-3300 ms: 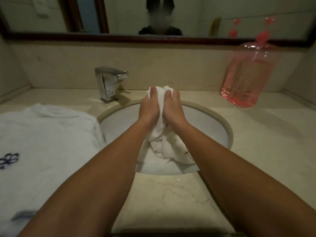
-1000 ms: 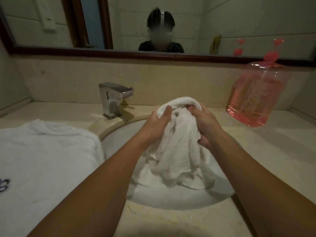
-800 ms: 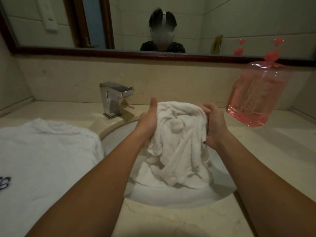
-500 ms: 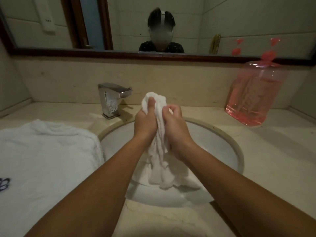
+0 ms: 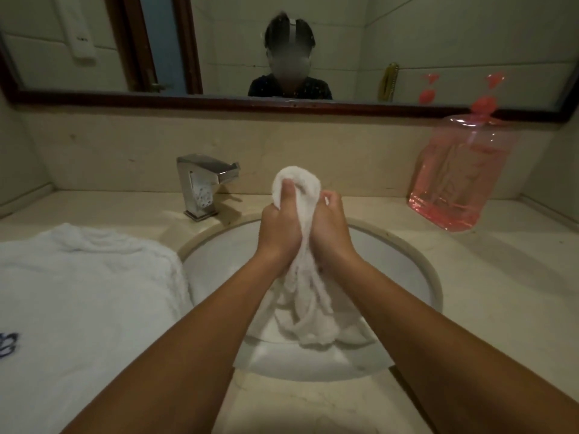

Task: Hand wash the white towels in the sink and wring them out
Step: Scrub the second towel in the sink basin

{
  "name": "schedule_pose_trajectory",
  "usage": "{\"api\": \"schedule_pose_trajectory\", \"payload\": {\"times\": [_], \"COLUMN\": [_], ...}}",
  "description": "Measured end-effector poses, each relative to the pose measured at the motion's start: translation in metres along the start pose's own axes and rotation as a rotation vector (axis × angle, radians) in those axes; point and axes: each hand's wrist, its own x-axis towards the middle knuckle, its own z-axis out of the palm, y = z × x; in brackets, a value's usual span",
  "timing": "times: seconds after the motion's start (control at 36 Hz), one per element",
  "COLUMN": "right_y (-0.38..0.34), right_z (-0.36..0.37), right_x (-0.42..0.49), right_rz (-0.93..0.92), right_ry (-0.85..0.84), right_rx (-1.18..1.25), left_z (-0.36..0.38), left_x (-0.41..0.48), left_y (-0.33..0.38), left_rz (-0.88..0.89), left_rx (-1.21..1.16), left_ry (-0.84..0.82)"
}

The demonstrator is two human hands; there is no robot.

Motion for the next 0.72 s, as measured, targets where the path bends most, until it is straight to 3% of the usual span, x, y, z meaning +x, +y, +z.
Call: {"api": "schedule_pose_trajectory", "payload": {"times": [0.08,0.14,0.28,0.36,0.42,0.5,0.61,0.72], "right_y": [0.007,0.011,-0.001,0.005,0.011,0.005,0.016,0.026], "right_z": [0.005,0.005,0.002,0.009,0.009,0.0,-0.016,-0.035], "right_x": [-0.025,-0.026,-0.003,-0.026,-0.03,-0.011,0.019,0.029], "right_rz": [-0.144,-0.217,-0.107,-0.218,-0.26,-0.175,0.052,0.159], "right_ry": [-0.075,-0.052,0.027,-0.048,-0.06,-0.002,-0.096,-0.071], "right_rx": [-0.094,-0.14,-0.03,-0.177,-0.201,-0.15,-0.054,0.116], "left_z": [-0.01,-0.012,-0.002,-0.012,-0.013,-0.007,-0.009,-0.015], "left_x": [0.008,0.005,0.0,0.018,0.021,0.009,0.009,0.017], "left_y": [-0.001,0.0,0.002,-0.01,-0.013,-0.004,-0.005,-0.013], "left_rz": [-0.039,-0.029,0.006,-0.009,-0.006,-0.086,-0.188,-0.326], "left_rx": [0.017,0.013,-0.041,0.007,0.069,-0.031,-0.225,-0.355], "left_ry": [0.074,0.035,-0.006,0.068,0.023,-0.073,-0.139,-0.219]}}
